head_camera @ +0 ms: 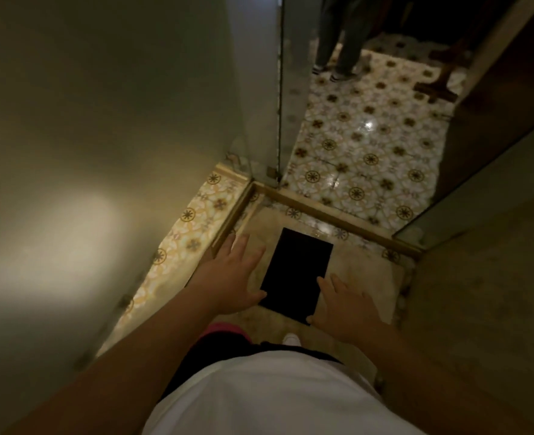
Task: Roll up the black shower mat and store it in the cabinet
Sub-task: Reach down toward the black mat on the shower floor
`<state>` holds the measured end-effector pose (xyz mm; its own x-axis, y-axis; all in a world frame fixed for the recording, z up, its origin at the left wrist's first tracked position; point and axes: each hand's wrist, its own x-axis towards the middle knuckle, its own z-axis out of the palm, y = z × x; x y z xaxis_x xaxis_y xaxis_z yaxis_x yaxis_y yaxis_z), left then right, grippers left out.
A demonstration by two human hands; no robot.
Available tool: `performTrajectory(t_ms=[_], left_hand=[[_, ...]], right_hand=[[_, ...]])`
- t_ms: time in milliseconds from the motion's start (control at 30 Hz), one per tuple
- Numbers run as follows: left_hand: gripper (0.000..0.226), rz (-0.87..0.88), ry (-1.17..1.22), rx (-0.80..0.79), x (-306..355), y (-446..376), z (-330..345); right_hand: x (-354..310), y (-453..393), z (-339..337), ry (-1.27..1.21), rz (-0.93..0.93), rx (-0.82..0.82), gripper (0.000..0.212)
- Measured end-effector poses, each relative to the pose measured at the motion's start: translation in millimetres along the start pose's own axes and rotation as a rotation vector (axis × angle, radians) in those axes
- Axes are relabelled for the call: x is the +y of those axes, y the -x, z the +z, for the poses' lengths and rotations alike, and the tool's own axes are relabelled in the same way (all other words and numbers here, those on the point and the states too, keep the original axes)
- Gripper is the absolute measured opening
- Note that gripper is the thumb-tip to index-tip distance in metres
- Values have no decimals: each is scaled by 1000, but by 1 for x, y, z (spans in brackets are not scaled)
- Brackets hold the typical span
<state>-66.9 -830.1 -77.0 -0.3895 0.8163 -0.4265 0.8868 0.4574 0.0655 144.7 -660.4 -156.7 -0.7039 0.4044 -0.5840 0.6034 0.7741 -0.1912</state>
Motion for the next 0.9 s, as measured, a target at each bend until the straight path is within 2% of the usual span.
performTrajectory(t_ms=[200,300,467,567,733,900], left_hand=[[94,160,-14,-60,-11,-48,-8],[94,239,-62,-101,-26,-73,-12],[94,353,-126,-114,-52,-111,-27],[93,396,-155,-130,-63,-127,-24],[95,364,-127,-168,-68,-160,12],[96,300,-113,-172,-70,-219,102]], right_hand=[[-10,-9,25,-201,181,46,97],[-22,-16,33,-269,281,37,102],[-40,-25,31,-229,352,43,81],[-48,-35,32,-209,354,4,87],[-46,-60,49,-266,330,-25,97],[-19,-120,114,-229,262,-27,97]])
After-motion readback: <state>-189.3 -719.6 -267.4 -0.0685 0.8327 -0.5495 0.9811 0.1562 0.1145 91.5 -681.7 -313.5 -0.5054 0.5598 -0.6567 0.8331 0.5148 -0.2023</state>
